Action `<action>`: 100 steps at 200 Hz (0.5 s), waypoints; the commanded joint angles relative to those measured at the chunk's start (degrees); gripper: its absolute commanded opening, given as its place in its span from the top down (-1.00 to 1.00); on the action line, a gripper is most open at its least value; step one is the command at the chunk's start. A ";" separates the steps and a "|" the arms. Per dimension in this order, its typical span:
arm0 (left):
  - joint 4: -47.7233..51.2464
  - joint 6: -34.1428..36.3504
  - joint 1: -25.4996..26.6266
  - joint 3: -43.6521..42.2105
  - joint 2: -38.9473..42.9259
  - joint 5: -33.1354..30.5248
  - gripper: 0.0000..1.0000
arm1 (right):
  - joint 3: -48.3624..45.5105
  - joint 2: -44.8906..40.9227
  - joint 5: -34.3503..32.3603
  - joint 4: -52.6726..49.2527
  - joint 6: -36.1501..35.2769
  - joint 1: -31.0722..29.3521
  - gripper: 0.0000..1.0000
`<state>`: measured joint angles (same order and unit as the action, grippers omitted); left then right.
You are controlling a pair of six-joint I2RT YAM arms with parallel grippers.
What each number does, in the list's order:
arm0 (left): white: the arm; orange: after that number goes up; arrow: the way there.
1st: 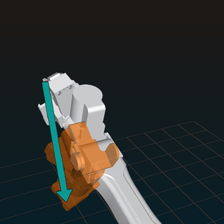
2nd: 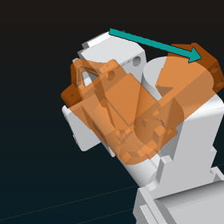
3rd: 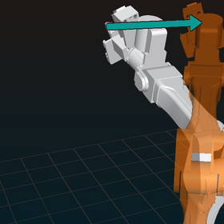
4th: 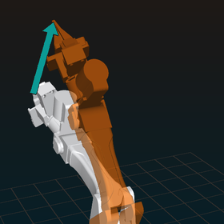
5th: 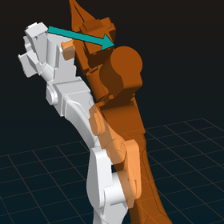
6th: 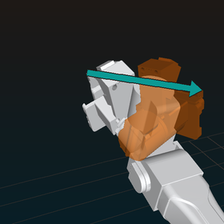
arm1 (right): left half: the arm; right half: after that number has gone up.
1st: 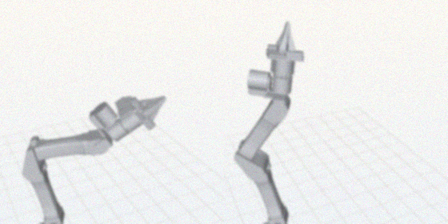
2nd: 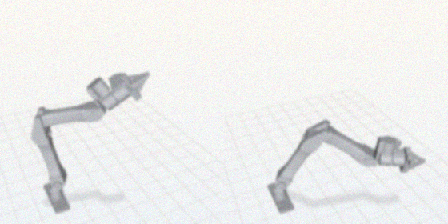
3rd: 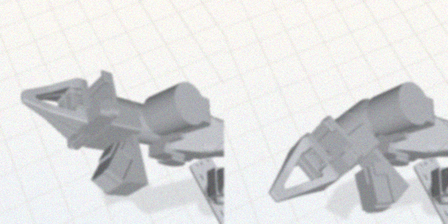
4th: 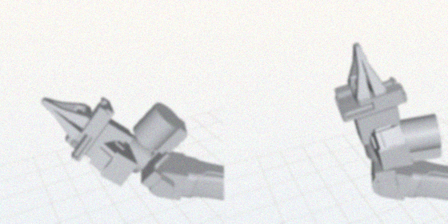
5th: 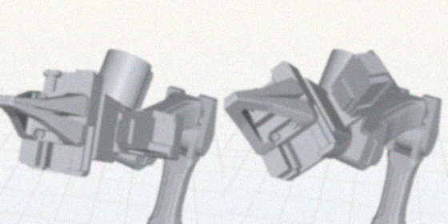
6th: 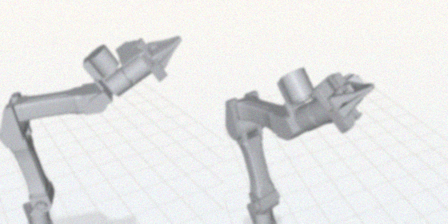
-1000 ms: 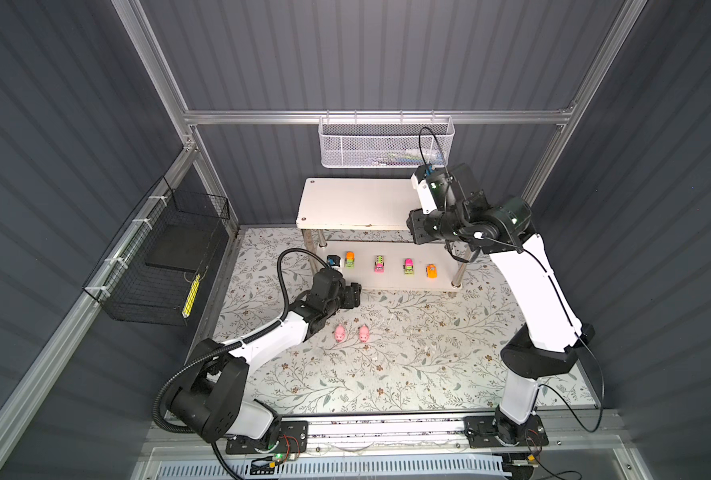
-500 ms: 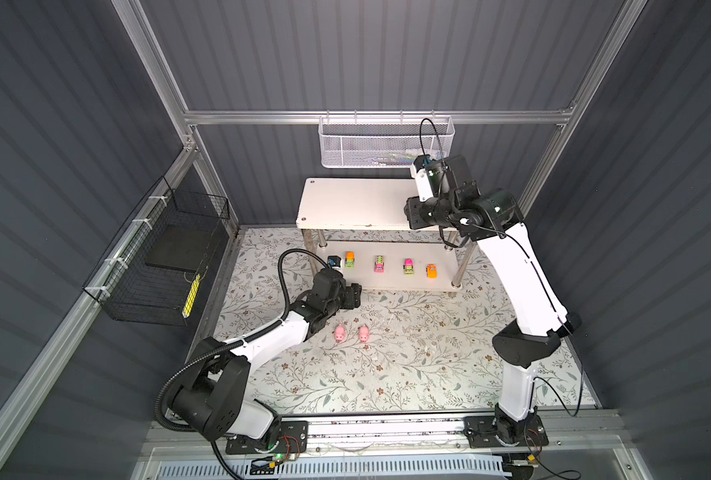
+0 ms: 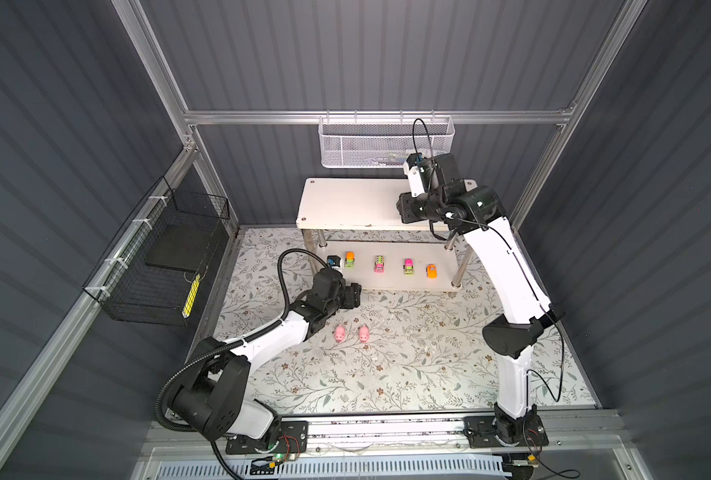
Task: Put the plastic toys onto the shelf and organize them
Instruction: 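Carry the pink pig with the right gripper up over the top shelf, then lower the pig beside the other two pigs and open the right gripper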
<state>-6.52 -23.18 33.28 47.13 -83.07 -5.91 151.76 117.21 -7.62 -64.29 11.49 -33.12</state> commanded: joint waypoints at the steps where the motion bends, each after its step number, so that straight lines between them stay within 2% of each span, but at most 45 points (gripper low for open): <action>1: -0.86 -0.13 -0.32 -0.18 -1.00 0.91 -0.49 | 1.33 0.81 0.32 0.51 -0.36 0.29 0.32; 100: -1.12 -0.22 -0.51 -0.39 -1.09 0.99 -0.49 | 1.33 2.54 0.91 1.19 -0.61 0.77 0.31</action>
<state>-6.94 -23.20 33.28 47.13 -83.55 -5.74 151.94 118.69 -7.33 -63.90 11.33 -32.82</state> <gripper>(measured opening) 0.746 0.343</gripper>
